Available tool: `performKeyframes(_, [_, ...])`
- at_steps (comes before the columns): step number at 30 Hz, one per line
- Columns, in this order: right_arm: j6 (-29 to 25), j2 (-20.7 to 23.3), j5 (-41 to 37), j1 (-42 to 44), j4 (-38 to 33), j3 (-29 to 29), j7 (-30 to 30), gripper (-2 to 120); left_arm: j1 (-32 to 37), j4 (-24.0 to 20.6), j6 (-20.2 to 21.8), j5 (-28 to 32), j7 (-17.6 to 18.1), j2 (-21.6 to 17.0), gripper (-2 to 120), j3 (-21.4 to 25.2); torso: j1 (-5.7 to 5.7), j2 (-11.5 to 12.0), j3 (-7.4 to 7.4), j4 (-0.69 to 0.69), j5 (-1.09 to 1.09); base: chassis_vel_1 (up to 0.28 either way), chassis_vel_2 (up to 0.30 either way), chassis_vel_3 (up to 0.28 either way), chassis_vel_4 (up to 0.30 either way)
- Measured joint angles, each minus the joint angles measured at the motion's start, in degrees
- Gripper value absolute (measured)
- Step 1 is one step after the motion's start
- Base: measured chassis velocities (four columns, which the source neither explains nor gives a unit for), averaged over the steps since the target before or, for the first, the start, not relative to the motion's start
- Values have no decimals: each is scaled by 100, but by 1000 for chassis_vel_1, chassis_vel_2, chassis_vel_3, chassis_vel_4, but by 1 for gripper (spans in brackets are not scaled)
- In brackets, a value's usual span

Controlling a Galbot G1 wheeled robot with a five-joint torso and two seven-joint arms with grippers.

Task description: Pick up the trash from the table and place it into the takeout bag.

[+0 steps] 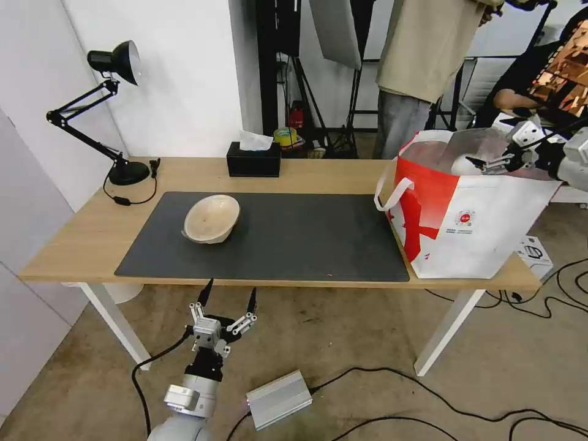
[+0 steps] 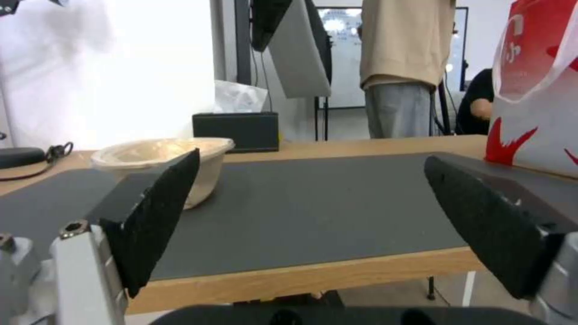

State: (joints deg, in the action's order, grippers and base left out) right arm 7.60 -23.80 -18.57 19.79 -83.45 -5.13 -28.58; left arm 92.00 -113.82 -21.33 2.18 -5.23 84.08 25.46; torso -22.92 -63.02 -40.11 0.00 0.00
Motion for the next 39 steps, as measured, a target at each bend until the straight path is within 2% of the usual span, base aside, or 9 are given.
performKeyframes(7, [66, -8, -119, -114, -2, 73, 23, 100, -48, 40, 11, 5, 0, -7, 100, -31, 0, 0, 0, 0, 0, 0, 0, 0, 0])
performKeyframes(12, [341, 1, -688, -88, -85, 75, 138, 100, -74, 54, 22, 7, 0, -1, 100, -62, 0, 0, 0, 0, 0, 0, 0, 0, 0])
performKeyframes(21, [377, 30, -804, 61, -216, -59, 246, 100, -48, 40, 23, 12, 1, -15, 100, -38, 0, 0, 0, 0, 0, 0, 0, 0, 0])
performKeyframes(30, [434, 168, -1129, 320, -687, -338, 620, 100, -45, 5, 23, 23, 2, -29, 100, -6, 0, 0, 0, 0, 0, 0, 0, 0, 0])
performKeyframes(39, [499, 131, -1866, 767, -1386, -726, 1368, 100, -56, 18, 28, 46, 3, -29, 100, 53, 0, -1, 0, 0, -1, 0, 0, 0, 0])
